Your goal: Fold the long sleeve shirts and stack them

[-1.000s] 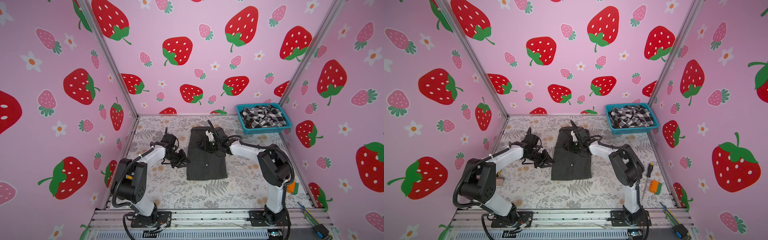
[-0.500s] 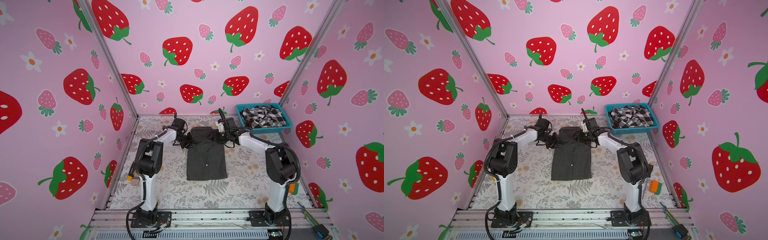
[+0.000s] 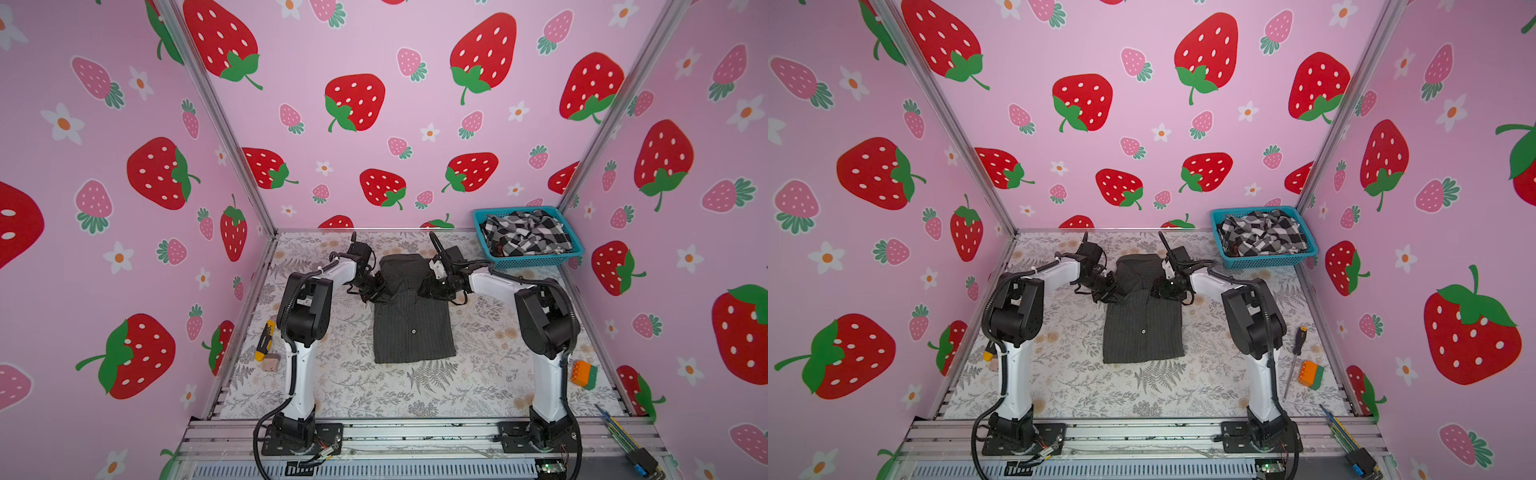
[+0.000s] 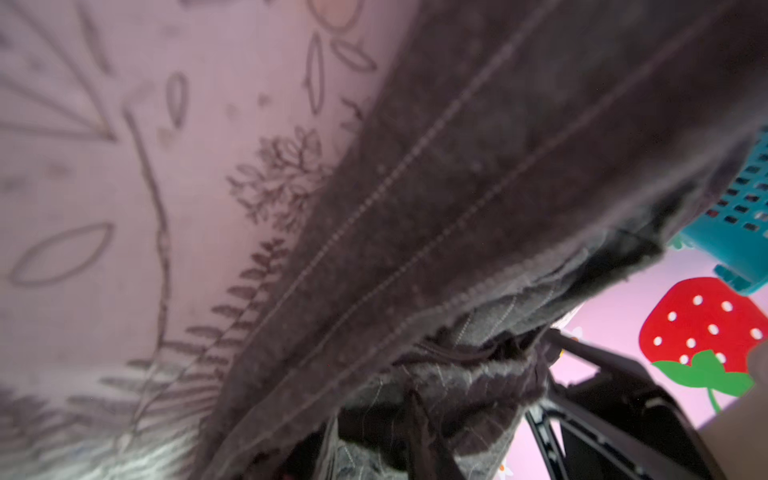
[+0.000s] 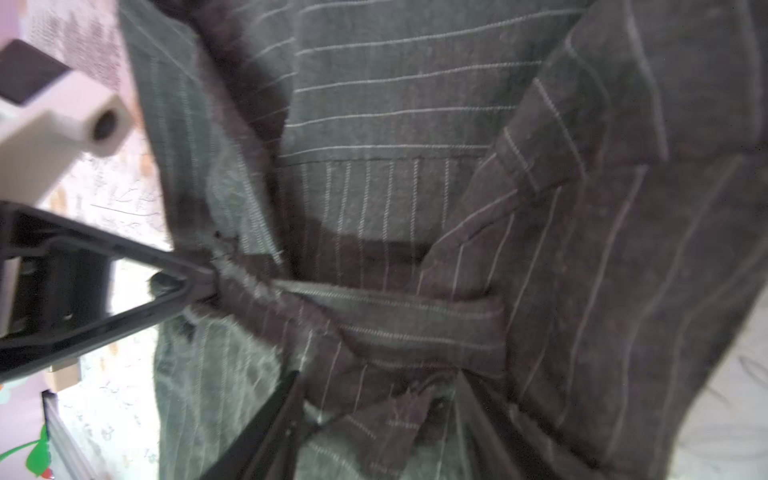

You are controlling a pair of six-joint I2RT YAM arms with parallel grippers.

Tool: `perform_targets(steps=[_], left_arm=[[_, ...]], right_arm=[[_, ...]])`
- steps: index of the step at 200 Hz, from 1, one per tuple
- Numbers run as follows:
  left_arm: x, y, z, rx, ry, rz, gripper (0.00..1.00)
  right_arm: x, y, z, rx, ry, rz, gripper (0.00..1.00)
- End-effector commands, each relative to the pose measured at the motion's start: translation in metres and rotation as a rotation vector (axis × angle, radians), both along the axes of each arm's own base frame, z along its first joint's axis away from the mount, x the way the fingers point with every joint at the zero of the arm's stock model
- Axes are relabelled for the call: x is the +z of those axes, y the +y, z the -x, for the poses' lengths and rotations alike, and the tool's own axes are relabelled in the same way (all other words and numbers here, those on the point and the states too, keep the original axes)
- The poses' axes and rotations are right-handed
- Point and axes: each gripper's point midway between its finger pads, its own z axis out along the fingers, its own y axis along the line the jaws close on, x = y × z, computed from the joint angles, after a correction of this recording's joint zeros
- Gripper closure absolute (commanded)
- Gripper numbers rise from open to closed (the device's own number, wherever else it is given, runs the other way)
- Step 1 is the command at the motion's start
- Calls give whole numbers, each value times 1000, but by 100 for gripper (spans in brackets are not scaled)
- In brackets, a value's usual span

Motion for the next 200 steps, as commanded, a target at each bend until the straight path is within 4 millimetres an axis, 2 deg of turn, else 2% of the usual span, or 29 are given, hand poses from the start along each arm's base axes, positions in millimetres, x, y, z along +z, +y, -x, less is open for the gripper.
perform_targets(steps=[1,16,34,46,60,84,107,123,144,171,200], left_arm=[[39,2,-2,-43,-45,-15,67],[76,2,0,-78,-120,1,56],[111,13,19,-112,-182,-14,45],[122,23,40,-130,-188,-42,41],[120,34,73,-151,-155,-66,37],[100,46,131,-155,-82,-60,29],[82,52,168,-135,-30,-43,22],[69,53,179,-116,-3,-26,19],[51,51,183,-100,43,-15,18],[37,46,177,-76,61,13,16],[11,39,189,-90,146,4,20]], right_arm=[[32,-4,-17,30,-81,36,32],[63,-7,-22,52,-169,77,26],[98,-20,-18,71,-259,127,23],[113,-31,-6,78,-284,152,23],[117,-49,18,88,-279,182,23],[101,-73,69,97,-219,169,21],[76,-82,115,102,-119,118,22],[63,-80,140,112,-64,78,22],[43,-82,157,86,-7,50,23],[16,-81,173,66,79,11,24],[-7,-86,183,26,145,11,31]])
